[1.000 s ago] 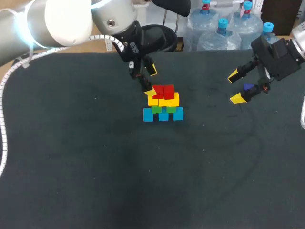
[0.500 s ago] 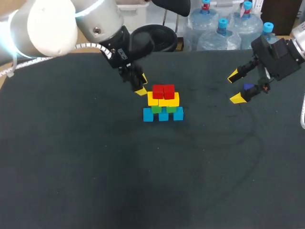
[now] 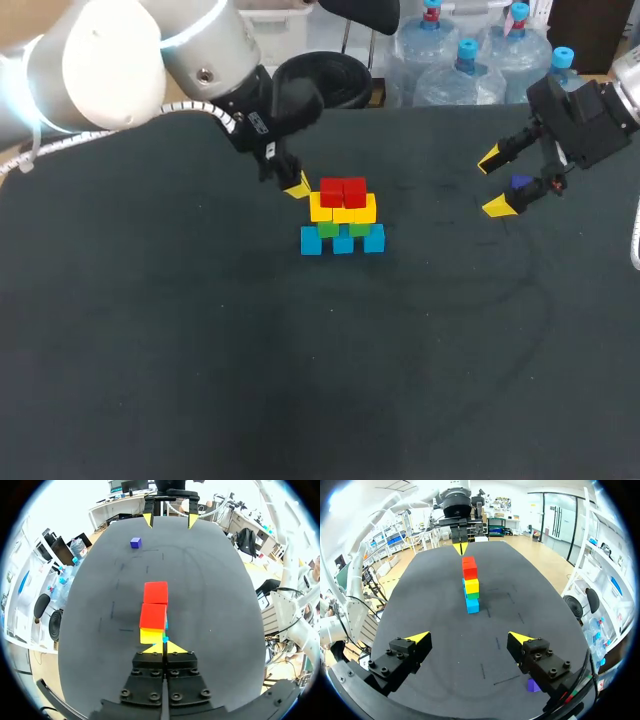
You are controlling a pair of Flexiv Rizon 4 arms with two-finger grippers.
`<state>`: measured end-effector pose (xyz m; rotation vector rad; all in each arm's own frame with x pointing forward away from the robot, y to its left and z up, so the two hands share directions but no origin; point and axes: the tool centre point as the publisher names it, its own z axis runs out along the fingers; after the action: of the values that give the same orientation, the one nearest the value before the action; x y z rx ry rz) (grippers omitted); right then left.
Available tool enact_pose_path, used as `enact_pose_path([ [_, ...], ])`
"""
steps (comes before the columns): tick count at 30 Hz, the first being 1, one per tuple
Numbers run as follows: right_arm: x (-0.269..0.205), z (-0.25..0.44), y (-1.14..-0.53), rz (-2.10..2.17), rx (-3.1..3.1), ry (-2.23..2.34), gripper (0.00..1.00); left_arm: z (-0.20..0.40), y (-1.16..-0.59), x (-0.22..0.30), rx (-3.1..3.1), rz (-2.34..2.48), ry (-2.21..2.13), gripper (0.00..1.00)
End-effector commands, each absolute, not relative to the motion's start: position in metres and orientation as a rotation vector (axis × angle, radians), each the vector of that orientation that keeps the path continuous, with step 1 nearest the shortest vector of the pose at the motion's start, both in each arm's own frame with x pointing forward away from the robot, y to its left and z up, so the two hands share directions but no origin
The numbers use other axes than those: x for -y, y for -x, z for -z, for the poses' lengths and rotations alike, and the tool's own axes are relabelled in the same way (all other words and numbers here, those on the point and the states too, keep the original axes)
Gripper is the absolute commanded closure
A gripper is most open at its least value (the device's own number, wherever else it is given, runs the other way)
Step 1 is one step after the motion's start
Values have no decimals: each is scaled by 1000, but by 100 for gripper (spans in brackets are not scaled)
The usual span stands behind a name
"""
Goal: Place the blue cubes, place green cubes on the blue cubes, place the yellow cubes on the green cubes, then place the red cubes on the yellow cubes, and place purple cube on the red cubes.
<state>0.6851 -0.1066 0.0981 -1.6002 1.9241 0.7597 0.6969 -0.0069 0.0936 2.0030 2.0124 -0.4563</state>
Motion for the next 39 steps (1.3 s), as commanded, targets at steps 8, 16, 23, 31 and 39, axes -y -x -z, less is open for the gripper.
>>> enact_pose_path([
  [8, 106, -97, -686, -762, -1922, 1601, 0, -88, -704, 9, -2013, 481, -2011, 100],
  [16, 106, -97, -686, -762, -1922, 1601, 0, -88, -704, 13, -2005, 491, -2016, 100],
  [23, 106, -97, -686, -762, -1922, 1601, 0, -87, -704, 18, -1998, 496, -2025, 100],
  [31, 106, -97, -686, -762, -1922, 1601, 0, -87, -704, 20, -1996, 499, -2029, 100],
  [39, 106, -97, -686, -762, -1922, 1601, 0, -87, -704, 21, -1997, 500, -2032, 100],
])
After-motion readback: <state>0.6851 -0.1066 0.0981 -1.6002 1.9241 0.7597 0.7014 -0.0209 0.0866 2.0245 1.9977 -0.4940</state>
